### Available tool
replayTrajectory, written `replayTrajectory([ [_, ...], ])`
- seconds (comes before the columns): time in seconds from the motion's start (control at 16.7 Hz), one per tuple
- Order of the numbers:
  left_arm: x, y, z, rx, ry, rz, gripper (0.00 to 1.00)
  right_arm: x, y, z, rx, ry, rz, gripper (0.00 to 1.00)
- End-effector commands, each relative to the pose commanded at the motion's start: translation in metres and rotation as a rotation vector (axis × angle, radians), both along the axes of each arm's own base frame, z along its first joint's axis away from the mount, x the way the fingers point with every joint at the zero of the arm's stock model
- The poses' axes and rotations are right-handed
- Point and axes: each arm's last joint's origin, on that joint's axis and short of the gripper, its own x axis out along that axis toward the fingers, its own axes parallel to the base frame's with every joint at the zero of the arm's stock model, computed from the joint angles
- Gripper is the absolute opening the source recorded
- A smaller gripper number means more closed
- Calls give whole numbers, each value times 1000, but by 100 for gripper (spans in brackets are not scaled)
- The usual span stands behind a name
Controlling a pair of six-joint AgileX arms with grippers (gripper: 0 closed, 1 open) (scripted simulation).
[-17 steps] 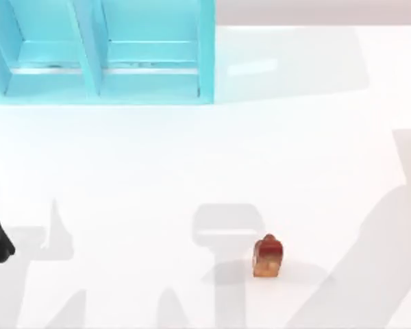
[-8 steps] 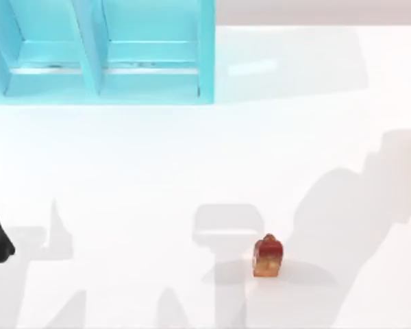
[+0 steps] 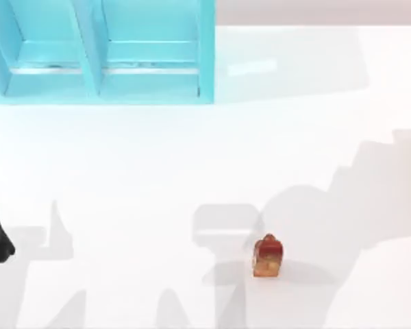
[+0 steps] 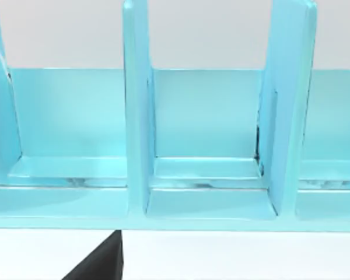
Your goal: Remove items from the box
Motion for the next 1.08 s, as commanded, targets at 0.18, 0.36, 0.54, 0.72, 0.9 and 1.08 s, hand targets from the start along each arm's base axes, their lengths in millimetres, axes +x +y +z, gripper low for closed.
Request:
replayTrajectory([
  [0.18,0,0,0,0,0,0,100,-3,-4,2,6,2,-5,0],
  [0.36,0,0,0,0,0,0,100,-1,-2,0,6,6,-3,0],
  [0.54,0,0,0,0,0,0,100,15,20,-2,-11,0,-2,0],
  [0.72,0,0,0,0,0,0,100,46,78,-11,-31,-10,11,0],
  [0.9,0,0,0,0,0,0,100,72,158,-27,-38,-13,34,0],
  [1.08,0,0,0,0,0,0,100,82,234,-48,-40,-4,46,0],
])
